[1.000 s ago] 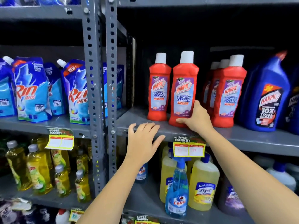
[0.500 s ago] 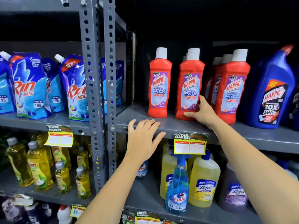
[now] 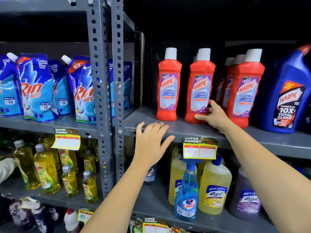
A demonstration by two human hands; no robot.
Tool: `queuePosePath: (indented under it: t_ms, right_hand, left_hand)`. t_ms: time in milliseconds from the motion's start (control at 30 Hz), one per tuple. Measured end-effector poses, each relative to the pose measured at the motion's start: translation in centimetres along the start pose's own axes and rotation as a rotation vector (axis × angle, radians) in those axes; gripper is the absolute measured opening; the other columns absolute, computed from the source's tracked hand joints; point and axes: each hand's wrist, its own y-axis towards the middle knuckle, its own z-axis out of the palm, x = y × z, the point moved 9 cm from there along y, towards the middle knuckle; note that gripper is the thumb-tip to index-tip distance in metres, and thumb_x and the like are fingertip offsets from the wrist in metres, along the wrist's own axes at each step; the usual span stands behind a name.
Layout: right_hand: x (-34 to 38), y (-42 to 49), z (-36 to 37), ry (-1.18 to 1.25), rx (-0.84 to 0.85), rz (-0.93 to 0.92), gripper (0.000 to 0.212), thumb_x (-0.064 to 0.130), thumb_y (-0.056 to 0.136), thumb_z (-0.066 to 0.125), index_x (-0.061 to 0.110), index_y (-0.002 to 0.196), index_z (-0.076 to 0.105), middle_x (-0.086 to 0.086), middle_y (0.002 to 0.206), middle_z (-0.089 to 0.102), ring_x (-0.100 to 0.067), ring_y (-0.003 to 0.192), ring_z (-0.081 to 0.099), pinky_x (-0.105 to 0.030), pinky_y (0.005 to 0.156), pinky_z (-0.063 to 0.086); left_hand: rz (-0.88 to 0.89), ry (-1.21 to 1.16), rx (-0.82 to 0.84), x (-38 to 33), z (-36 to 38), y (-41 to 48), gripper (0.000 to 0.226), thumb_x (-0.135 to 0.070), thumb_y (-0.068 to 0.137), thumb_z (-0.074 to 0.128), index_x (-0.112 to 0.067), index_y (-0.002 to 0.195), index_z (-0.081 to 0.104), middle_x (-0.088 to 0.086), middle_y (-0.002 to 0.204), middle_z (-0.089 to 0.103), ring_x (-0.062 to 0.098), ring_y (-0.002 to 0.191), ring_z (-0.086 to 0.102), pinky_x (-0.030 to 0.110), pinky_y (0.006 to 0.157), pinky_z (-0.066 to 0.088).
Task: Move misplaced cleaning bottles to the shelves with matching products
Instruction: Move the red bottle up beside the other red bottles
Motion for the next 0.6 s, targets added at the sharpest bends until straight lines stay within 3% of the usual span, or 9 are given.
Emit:
queuePosePath:
  t_ms: [200, 267, 333, 400, 433, 500, 600]
  right_hand:
    - [-0.3, 0.2, 0.3, 0.005, 0.012, -0.006, 0.071, 0.012, 0.071, 0.086, 0.016, 0.129, 0.046, -0.013, 0.125, 0.063, -0.027, 0.115, 0.061, -0.049, 0.105, 0.047]
    - [0.4, -0.4, -0.4, -0.003, -0.049, -0.029, 0.075, 0.018, 0.072, 0.086, 0.017, 0.134, 0.044, -0.011, 0.120, 0.064, -0.022, 0.111, 0.061, -0.041, 0.102, 0.049]
    - [2.7, -2.3, -2.9, 0.055, -0.297, -0.153, 0.063, 0.018, 0.080, 0.078, 0.012, 0.134, 0.046, -0.005, 0.103, 0.065, -0.010, 0.094, 0.061, -0.023, 0.089, 0.048]
    - [5.7, -7.2, -6.0, 0.191, -0.642, -0.357, 0.035, 0.013, 0.086, 0.065, 0.010, 0.120, 0.055, 0.005, 0.084, 0.062, 0.004, 0.077, 0.058, -0.013, 0.075, 0.045]
    - [6.6, -10.2, -7.0, 0.249, -0.772, -0.436, 0.025, 0.011, 0.087, 0.061, 0.013, 0.111, 0.056, 0.009, 0.081, 0.060, 0.003, 0.073, 0.057, -0.014, 0.073, 0.045]
    - [6.5, -15.3, -7.1, 0.306, -0.868, -0.548, 0.019, 0.009, 0.090, 0.058, 0.022, 0.103, 0.054, 0.006, 0.079, 0.057, -0.011, 0.075, 0.057, -0.023, 0.072, 0.046]
    - [2.8, -19.6, -4.1, 0.325, -0.766, -0.564, 0.020, 0.006, 0.091, 0.057, 0.025, 0.098, 0.055, -0.005, 0.079, 0.057, -0.026, 0.070, 0.055, -0.038, 0.067, 0.046]
  left_hand:
    - [0.002, -0.005, 0.002, 0.1, 0.1, 0.0, 0.047, -0.053, 0.096, 0.039, -0.020, 0.120, 0.063, -0.002, 0.122, 0.065, 0.015, 0.117, 0.055, 0.048, 0.110, 0.023]
    - [0.015, -0.009, 0.023, 0.2, 0.0, 0.0, 0.047, -0.053, 0.096, 0.039, -0.021, 0.121, 0.062, -0.002, 0.123, 0.065, 0.015, 0.118, 0.054, 0.048, 0.110, 0.023]
    - [0.031, -0.031, 0.055, 0.3, -0.2, 0.0, 0.046, -0.051, 0.097, 0.039, -0.021, 0.124, 0.061, -0.001, 0.127, 0.063, 0.015, 0.120, 0.052, 0.048, 0.112, 0.021]
    - [0.043, -0.071, 0.072, 0.3, -0.6, -0.2, 0.046, -0.047, 0.098, 0.039, -0.019, 0.130, 0.057, 0.001, 0.137, 0.056, 0.018, 0.127, 0.047, 0.049, 0.114, 0.017]
    - [0.048, -0.080, 0.062, 0.3, -0.9, -0.6, 0.046, -0.044, 0.098, 0.041, -0.017, 0.133, 0.054, 0.004, 0.144, 0.049, 0.020, 0.132, 0.042, 0.050, 0.115, 0.014]
    - [0.062, -0.089, 0.010, 0.3, -1.6, -2.5, 0.044, -0.033, 0.099, 0.048, -0.013, 0.139, 0.048, 0.012, 0.154, 0.031, 0.024, 0.140, 0.031, 0.050, 0.116, 0.014]
    - [0.071, -0.112, -0.040, 0.8, -1.3, -7.6, 0.045, -0.021, 0.096, 0.055, -0.007, 0.139, 0.047, 0.021, 0.154, 0.023, 0.031, 0.142, 0.025, 0.048, 0.114, 0.021]
